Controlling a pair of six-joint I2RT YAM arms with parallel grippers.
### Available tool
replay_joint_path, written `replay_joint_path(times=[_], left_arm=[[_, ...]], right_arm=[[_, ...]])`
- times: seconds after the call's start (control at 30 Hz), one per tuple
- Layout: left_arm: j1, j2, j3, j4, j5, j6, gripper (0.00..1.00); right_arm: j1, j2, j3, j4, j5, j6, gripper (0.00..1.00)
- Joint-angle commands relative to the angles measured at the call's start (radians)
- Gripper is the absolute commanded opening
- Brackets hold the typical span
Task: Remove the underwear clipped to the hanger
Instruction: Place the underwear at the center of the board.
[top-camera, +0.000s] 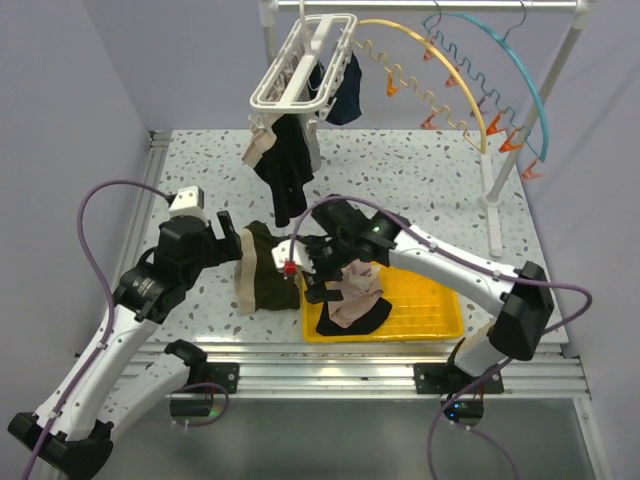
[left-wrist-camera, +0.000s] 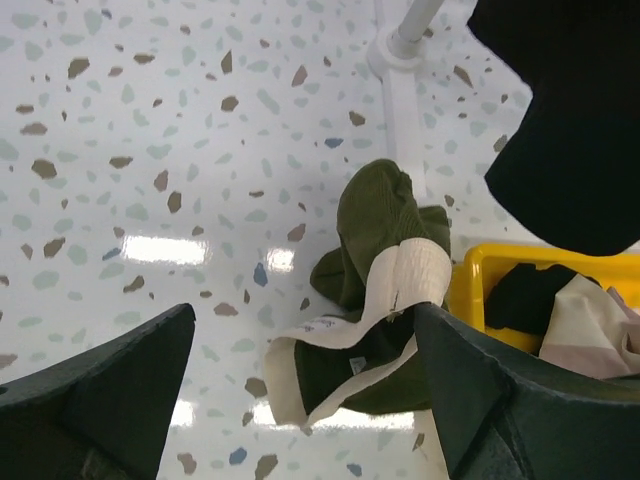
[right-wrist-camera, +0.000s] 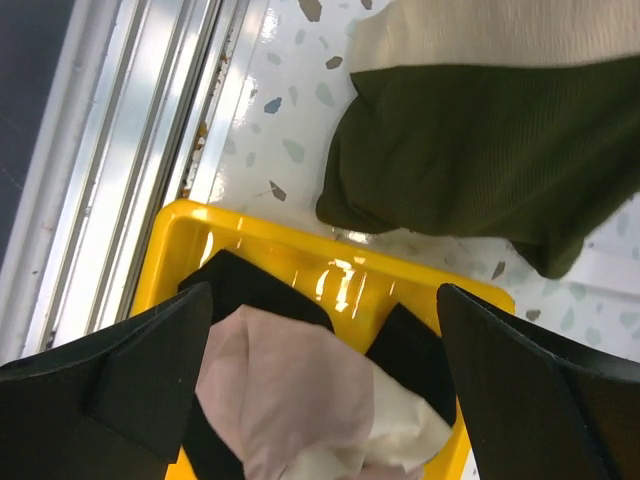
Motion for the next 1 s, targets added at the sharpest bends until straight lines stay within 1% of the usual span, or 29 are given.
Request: replay_joint_path(times=[0.0, 0.1, 0.2, 0.3, 0.37, 0.5, 0.6, 0.67, 0.77, 0.83, 0.87, 0.97], left_arm=[[0.006, 0.058, 0.071, -0.161, 0.001, -0.086, 0.95], [0.006, 0.087, 0.072, -0.202, 0.102, -0.091, 0.95], [0.006, 0.116, 0.054, -0.255, 0.127, -0.125, 0.95], [0.006, 0.156, 0.037, -0.32, 0.087, -0.178, 0.96], [0.006, 0.184, 0.033, -0.359, 0.058, -0.221, 0.96], [0.006, 0.209, 0.031, -0.376, 0.026, -0.261, 0.98], [0.006, 0.245, 0.023, -0.388, 0.032, -0.277, 0.98], [0.006, 0.276, 0.022, -0.394, 0.044, -0.266, 1.0], [0.006, 0.279, 0.026, -0.379, 0.131, -0.188, 1.0], [0.006, 0.241, 0.02, -0.355, 0.208, -0.147, 1.0], [0.006, 0.185, 0.011, -0.329, 0.226, -0.121, 1.0], [0.007, 0.102, -0.001, -0.324, 0.217, -0.148, 1.0]], right_arm=[[0.07, 0.085, 0.102, 0.108, 0.154, 0.033, 0.97], [0.108, 0.148, 0.159, 0.142, 0.191, 0.097, 0.97], [0.113, 0.179, 0.185, 0.186, 0.214, 0.148, 0.97], [0.113, 0.196, 0.17, 0.234, 0.24, 0.192, 0.97], [0.113, 0.205, 0.157, 0.254, 0.231, 0.226, 0.97], [0.118, 0.23, 0.134, 0.315, 0.23, 0.327, 0.97], [0.121, 0.259, 0.128, 0.344, 0.233, 0.349, 0.98], [0.119, 0.276, 0.131, 0.344, 0.227, 0.349, 0.98], [0.121, 0.307, 0.136, 0.335, 0.199, 0.318, 0.98], [0.119, 0.314, 0.13, 0.324, 0.153, 0.274, 0.99], [0.121, 0.314, 0.13, 0.317, 0.139, 0.257, 0.99], [0.118, 0.322, 0.139, 0.263, 0.075, 0.176, 0.99]])
